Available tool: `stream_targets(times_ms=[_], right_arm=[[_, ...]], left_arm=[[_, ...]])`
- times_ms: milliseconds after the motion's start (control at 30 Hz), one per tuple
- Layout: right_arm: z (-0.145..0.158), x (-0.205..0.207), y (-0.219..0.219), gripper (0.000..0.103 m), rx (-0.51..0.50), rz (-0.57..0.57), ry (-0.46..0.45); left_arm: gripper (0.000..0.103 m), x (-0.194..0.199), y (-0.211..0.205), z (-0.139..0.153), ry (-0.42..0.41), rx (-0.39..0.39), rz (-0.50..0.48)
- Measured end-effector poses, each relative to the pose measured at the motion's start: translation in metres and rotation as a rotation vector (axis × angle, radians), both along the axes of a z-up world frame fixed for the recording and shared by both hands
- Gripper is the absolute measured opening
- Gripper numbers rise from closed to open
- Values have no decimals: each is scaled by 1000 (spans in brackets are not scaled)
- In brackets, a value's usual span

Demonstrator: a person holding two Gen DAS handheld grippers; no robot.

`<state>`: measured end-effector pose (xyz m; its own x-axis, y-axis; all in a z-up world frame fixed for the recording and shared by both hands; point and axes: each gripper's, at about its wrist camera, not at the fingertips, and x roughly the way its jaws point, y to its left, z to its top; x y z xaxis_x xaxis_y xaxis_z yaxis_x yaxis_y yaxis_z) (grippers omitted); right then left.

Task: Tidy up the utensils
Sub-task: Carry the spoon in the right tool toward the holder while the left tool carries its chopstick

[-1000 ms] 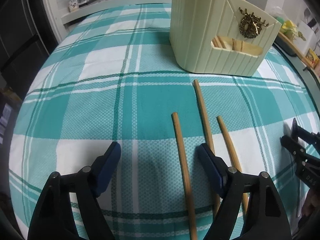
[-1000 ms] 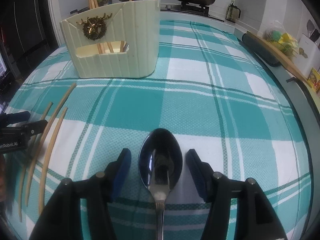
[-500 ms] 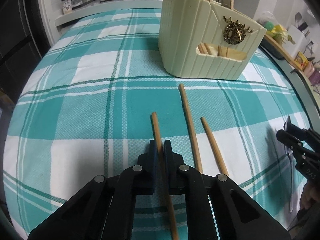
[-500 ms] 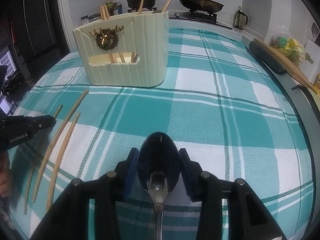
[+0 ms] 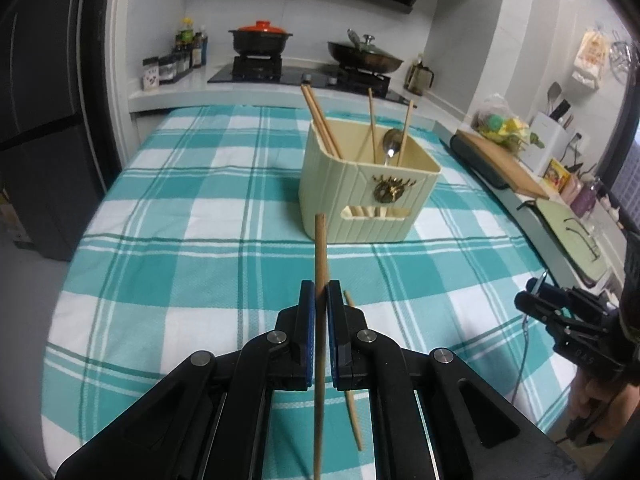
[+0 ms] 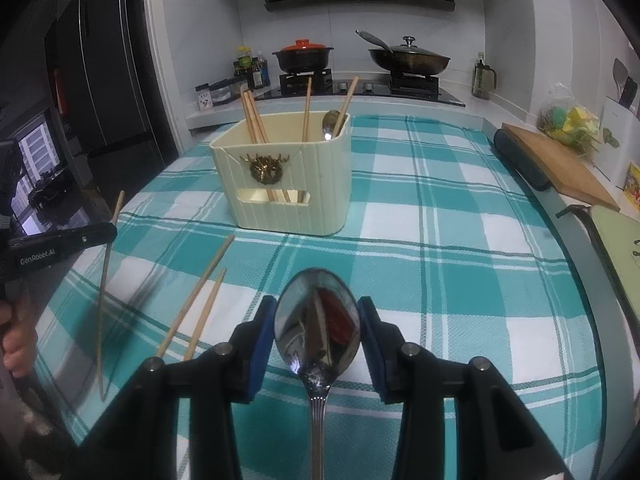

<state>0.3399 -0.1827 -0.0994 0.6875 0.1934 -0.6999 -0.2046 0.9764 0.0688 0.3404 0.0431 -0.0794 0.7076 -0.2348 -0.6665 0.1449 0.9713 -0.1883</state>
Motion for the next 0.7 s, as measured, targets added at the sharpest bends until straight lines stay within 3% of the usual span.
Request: stream_targets(times_ms=[233, 700], right_arm=[[17, -17, -4, 41, 50, 4, -28], [49, -43, -5, 41, 88, 23, -103]], left_arm=[[5, -27, 3, 30, -69, -39, -10], [5, -40, -3, 43, -94, -75, -29]])
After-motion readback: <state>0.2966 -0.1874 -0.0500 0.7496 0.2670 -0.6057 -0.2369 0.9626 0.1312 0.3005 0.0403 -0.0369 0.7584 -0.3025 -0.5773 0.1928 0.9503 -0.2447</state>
